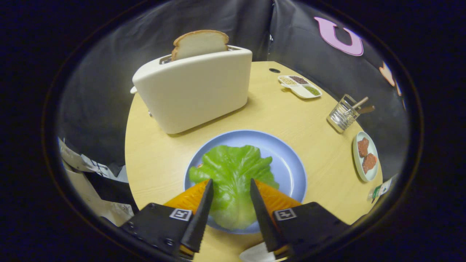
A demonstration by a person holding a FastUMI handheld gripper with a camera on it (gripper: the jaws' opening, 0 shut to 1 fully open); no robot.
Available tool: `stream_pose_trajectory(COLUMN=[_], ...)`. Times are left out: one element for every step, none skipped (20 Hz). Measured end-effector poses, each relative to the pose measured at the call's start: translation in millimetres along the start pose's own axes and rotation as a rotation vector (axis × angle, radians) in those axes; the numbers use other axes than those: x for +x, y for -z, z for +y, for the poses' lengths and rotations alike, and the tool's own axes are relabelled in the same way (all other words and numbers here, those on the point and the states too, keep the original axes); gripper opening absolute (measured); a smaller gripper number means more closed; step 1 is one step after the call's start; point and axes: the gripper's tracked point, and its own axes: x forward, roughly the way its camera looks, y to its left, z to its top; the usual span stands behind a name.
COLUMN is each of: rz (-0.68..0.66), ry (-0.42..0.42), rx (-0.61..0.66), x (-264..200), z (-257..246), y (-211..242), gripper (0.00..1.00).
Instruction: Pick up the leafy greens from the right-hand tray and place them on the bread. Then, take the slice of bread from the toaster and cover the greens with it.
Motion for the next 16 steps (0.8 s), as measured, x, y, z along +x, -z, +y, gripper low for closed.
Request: stream_pose_trajectory(rz=[-0.006,-0.018,-0.039,-0.061,-0.076,-0.088,-0.099,-0.107,-0.112,-0.121,-0.129,-0.136,-0.146,-0.155,-0.163,-0.172], ry=[0.002,0.003,0.013,0.020,0.022,0.026,0.029,0.033,0.038,0.039,0.042,0.047,0.050,0.050,0.041,0.026], rx=[0.003,0.005,0.002,0.003,0.012,0.023,0.034,0.040,0.047,0.053,0.062,0.073,0.087,0.105,0.124,0.150], x=[-2.2,-3.9,-6.2,-10.0,-13.0,-15.7,-20.6,-24.2,-27.7,-32.5,-35.9,-40.2,-45.3,-49.8,-54.9,-59.5], z=[2.0,3.1,3.5,3.6,6.6,8.8,11.7,13.1,14.6,16.2,17.3,16.3,17.1,17.0,19.5,23.3], y=[-2.5,-6.4,-12.6,-19.6,-25.1,-30.7,-38.1,-44.5,-50.5,-58.7,-66.4,-75.7,-84.1,-94.3,-104.7,-114.9], gripper=[0.81,0.88,0.94,0.95,0.95,0.96,0.96,0.96,0.96,0.96,0.96,0.96,0.96,0.96,0.96,0.96])
